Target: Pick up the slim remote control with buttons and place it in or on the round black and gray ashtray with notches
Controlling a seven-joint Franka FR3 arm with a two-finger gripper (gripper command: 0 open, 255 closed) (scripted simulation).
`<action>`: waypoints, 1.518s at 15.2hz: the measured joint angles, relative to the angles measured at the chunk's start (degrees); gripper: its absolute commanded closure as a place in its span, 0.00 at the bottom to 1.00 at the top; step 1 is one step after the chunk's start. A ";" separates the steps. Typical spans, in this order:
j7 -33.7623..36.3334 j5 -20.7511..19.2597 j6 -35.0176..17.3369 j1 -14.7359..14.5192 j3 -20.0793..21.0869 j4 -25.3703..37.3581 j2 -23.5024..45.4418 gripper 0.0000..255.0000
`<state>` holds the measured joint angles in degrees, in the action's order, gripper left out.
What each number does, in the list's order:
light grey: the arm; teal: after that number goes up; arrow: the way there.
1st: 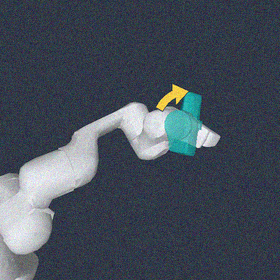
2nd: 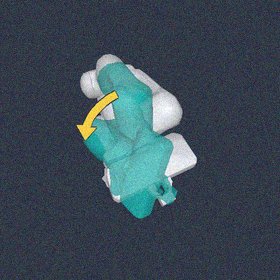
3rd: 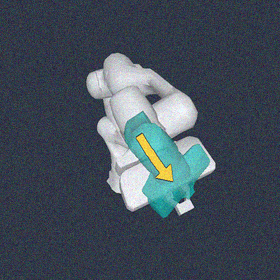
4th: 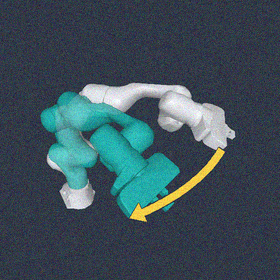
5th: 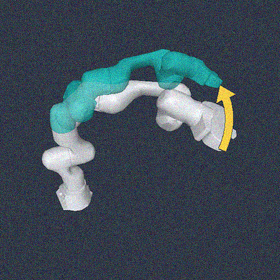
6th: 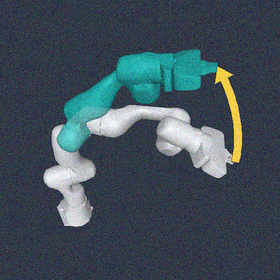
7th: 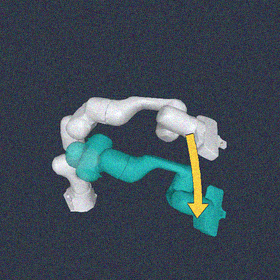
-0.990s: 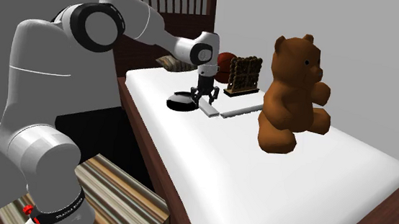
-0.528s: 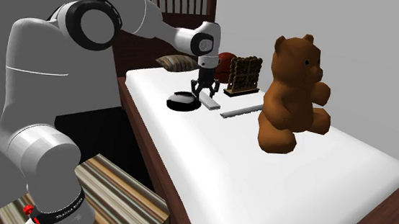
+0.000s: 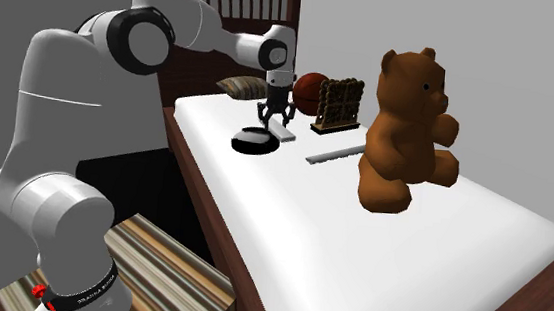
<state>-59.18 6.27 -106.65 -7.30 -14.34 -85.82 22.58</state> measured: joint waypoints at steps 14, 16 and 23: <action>11.44 1.14 7.17 -5.87 3.78 23.40 15.97 1.00; 11.39 1.15 5.59 -6.02 3.79 21.64 15.81 1.00; 11.10 1.31 0.49 -6.28 3.88 17.00 16.29 1.00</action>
<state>-48.08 7.58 -106.16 -13.58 -10.46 -68.81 38.87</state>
